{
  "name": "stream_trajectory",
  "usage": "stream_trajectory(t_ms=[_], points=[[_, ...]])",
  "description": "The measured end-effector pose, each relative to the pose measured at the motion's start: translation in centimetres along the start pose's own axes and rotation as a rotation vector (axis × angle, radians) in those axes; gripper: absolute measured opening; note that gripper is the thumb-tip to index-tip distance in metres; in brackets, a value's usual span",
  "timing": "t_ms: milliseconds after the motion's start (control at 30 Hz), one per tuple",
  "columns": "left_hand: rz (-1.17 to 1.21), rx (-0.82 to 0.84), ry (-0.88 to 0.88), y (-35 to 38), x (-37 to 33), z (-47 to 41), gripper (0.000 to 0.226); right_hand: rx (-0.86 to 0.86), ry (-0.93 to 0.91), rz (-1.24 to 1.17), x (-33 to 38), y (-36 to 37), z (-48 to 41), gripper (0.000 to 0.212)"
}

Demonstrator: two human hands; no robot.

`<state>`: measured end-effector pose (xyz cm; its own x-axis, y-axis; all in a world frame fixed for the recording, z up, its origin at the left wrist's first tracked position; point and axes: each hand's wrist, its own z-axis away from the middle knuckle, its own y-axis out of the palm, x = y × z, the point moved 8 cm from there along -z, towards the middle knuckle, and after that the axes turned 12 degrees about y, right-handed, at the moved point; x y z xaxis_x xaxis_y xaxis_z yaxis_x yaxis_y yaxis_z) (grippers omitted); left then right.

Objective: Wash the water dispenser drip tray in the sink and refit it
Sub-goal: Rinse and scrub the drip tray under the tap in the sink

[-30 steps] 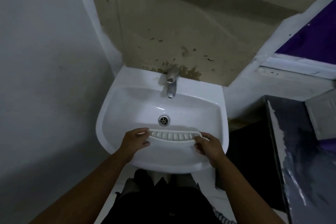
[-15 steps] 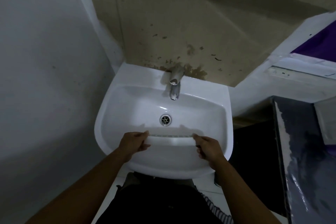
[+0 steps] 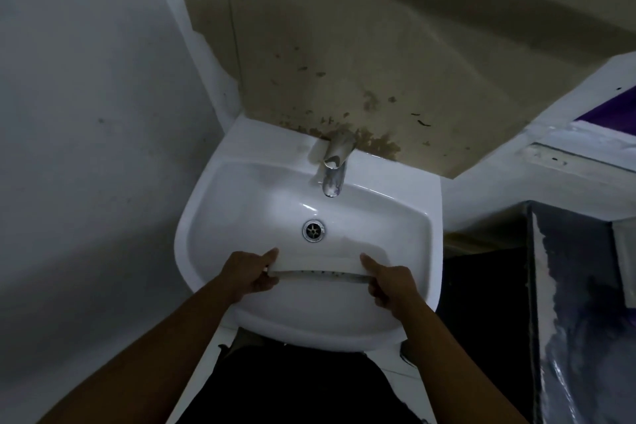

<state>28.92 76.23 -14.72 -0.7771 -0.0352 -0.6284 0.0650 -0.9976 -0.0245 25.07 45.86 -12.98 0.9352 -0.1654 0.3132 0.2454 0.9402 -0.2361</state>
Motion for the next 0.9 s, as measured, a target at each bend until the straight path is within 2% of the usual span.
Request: stream_trajectory(t_ms=[233, 733, 833, 900], points=[[-0.067, -0.009, 0.018, 0.0, -0.7, -0.1, 0.040, 0.003, 0.022, 0.038, 0.0, -0.3, -0.2, 0.049], [-0.072, -0.021, 0.031, -0.7, -0.6, 0.4, 0.044, 0.006, 0.000, 0.082, 0.4, -0.1, 0.4, 0.044], [-0.023, -0.002, 0.038, -0.5, -0.6, 0.4, 0.037, 0.026, 0.001, 0.049, 0.5, 0.2, 0.6, 0.038], [0.047, 0.025, 0.050, 0.0, -0.7, 0.4, 0.026, 0.056, -0.018, 0.026, 0.7, 0.6, 0.9, 0.027]])
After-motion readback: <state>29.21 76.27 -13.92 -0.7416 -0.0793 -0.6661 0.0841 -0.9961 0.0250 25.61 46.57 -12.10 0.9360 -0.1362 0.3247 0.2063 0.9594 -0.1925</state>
